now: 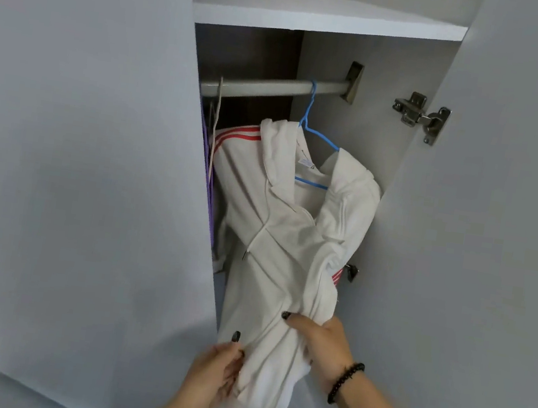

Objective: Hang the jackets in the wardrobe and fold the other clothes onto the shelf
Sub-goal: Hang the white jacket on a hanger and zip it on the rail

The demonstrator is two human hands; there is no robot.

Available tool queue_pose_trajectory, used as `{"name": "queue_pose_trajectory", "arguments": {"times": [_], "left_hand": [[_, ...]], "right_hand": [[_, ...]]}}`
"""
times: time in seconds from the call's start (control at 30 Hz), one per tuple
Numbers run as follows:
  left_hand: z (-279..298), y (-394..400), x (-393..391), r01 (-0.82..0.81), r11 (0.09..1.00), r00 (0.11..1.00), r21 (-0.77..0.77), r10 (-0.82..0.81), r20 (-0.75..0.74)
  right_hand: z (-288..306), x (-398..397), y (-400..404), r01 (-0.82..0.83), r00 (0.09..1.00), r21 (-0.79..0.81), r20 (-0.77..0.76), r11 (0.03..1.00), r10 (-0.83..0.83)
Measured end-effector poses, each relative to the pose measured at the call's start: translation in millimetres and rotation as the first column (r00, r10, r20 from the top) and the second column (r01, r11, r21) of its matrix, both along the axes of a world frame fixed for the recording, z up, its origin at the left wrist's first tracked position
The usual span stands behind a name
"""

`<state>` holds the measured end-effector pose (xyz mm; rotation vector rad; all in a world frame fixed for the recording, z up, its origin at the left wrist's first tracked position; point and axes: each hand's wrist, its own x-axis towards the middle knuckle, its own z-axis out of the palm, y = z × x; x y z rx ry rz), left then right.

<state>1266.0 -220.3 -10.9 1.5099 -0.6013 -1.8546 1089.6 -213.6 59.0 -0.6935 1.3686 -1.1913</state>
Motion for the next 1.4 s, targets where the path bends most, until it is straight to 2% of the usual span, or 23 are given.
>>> {"name": "queue_pose_trajectory", "arguments": {"times": [0.17, 0.37, 0.5, 0.6, 0.73, 0.87, 0.97, 1.1, 1.33, 1.4], "left_hand": [[-44, 12, 9, 0.064, 0.966, 0.997, 0.252, -0.053, -0.052], [-60, 16, 26, 0.072, 0.929, 0.977, 0.362, 0.008, -0.213], [-82, 18, 32, 0.098, 0.906, 0.945, 0.413, 0.045, -0.323], [-90, 24, 35, 0.142, 0.923, 0.901, 0.357, 0.028, -0.432], [-83, 26, 42, 0.107, 0.945, 0.868, 0.308, 0.062, -0.492], [-63, 31, 46, 0.135, 0.971, 0.842, 0.199, -0.006, -0.54], [-41, 40, 41, 0.147, 0.982, 0.839, 0.117, -0.061, -0.541], [-20, 69, 36, 0.153, 0.988, 0.869, 0.026, -0.122, -0.479], [-5, 112, 34, -0.051, 0.997, 0.883, 0.055, 0.071, -0.463], [0, 120, 33, -0.115, 0.993, 0.902, 0.024, 0.114, -0.417]], "right_hand": [[1, 15, 3, 0.062, 0.998, 0.023, 0.002, 0.998, -0.062], [3, 27, 13, 0.102, 0.995, 0.04, -0.011, 0.994, -0.102], [4, 32, 20, 0.154, 0.985, 0.044, 0.068, 0.987, -0.157], [1, 38, 23, 0.167, 0.979, 0.046, 0.115, 0.985, -0.171], [0, 37, 22, 0.163, 0.978, 0.039, 0.127, 0.986, -0.167], [-4, 33, 29, 0.127, 0.983, 0.038, 0.13, 0.991, -0.131], [-7, 32, 37, 0.08, 0.994, 0.079, 0.061, 0.994, -0.085], [-13, 37, 69, -0.035, 0.991, 0.146, -0.124, 0.989, 0.053], [-40, 37, 132, -0.052, 0.905, 0.16, -0.41, 0.986, 0.114], [-44, 32, 149, -0.034, 0.88, 0.141, -0.466, 0.989, 0.097]]}}
